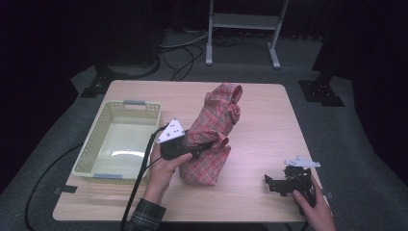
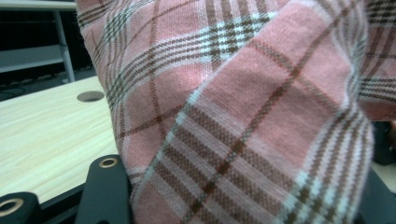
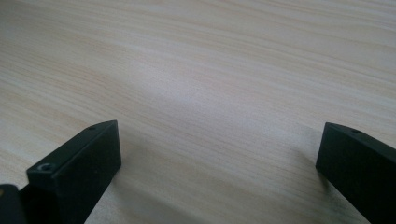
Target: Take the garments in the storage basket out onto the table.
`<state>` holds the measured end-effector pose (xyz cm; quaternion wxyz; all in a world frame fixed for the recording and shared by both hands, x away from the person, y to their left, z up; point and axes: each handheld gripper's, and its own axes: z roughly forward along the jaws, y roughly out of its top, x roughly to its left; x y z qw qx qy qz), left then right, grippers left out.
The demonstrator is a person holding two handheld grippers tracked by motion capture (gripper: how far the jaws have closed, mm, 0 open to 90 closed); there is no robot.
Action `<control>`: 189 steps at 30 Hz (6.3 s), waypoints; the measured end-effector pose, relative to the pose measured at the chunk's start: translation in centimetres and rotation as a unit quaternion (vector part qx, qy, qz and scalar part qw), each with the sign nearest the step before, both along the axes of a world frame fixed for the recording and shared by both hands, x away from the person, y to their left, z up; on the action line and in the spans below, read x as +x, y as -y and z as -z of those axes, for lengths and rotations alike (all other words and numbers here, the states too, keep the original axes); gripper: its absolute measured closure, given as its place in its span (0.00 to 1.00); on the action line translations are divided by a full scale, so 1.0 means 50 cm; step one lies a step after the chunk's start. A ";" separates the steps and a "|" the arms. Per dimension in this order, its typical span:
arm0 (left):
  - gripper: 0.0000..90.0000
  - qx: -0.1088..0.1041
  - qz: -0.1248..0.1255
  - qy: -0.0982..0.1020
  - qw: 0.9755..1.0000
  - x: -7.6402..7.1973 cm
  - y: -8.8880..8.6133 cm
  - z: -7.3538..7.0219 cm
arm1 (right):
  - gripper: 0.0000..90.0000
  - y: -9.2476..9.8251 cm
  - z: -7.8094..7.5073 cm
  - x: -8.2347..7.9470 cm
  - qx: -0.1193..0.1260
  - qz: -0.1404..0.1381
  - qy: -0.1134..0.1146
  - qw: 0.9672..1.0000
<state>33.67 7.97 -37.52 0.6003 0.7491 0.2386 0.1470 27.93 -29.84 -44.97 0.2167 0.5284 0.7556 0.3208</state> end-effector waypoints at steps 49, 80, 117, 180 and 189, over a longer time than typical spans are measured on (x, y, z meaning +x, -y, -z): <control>0.38 0.157 0.016 -0.087 0.984 0.053 0.099 0.069 | 0.00 0.000 0.000 0.000 0.000 0.000 0.000 1.000; 0.12 0.186 0.012 -0.091 0.978 0.058 0.130 0.073 | 0.00 0.000 0.000 0.000 0.000 0.000 0.000 1.000; 0.02 0.024 0.003 0.006 1.000 0.031 0.075 -0.003 | 0.00 0.000 0.000 0.000 0.000 0.000 0.000 1.000; 0.02 -0.050 -0.003 0.070 0.996 -0.128 -0.043 0.128 | 0.00 0.000 0.000 0.000 0.000 0.000 0.000 1.000; 0.02 -0.054 0.000 0.070 0.996 -0.131 -0.047 0.136 | 0.00 0.000 0.000 0.000 0.000 0.000 0.000 1.000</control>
